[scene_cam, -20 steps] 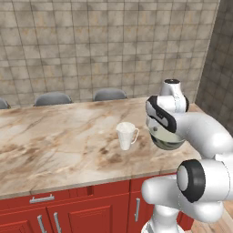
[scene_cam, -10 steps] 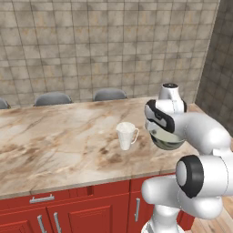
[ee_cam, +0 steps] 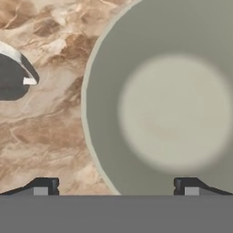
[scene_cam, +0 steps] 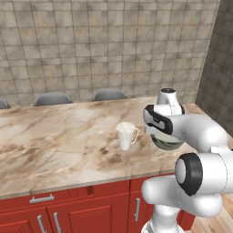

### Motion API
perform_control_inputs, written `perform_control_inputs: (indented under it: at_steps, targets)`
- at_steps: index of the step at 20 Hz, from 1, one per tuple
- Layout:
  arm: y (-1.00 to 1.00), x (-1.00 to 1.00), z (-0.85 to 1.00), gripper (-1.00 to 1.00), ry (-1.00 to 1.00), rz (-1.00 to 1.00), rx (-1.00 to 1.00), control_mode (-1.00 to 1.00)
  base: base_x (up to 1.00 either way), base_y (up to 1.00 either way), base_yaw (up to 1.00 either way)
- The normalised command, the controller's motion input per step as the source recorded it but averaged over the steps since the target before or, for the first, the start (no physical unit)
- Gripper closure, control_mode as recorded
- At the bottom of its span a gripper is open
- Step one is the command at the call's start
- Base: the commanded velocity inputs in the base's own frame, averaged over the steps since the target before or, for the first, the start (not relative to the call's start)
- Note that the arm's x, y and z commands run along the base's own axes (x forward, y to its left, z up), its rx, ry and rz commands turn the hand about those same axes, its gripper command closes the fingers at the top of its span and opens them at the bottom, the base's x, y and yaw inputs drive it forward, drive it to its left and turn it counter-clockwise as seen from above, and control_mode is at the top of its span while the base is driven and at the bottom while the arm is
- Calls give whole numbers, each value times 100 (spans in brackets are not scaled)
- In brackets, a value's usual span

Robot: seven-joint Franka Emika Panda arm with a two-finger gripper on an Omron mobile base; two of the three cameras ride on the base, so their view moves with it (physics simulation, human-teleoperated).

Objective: Pick the jug and bowl and place them in the sink. Then turn on the water.

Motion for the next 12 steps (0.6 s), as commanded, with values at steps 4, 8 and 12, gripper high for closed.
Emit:
perform_control_inputs:
  at_steps: [4,8,12]
  targets:
    - [6,0,-19,-100,0,0,0,-100,0,0,0]
    - [4,0,-17,-100,0,0,0,-100,0,0,0]
    - [3,0,-17,-100,0,0,0,-100,0,0,0]
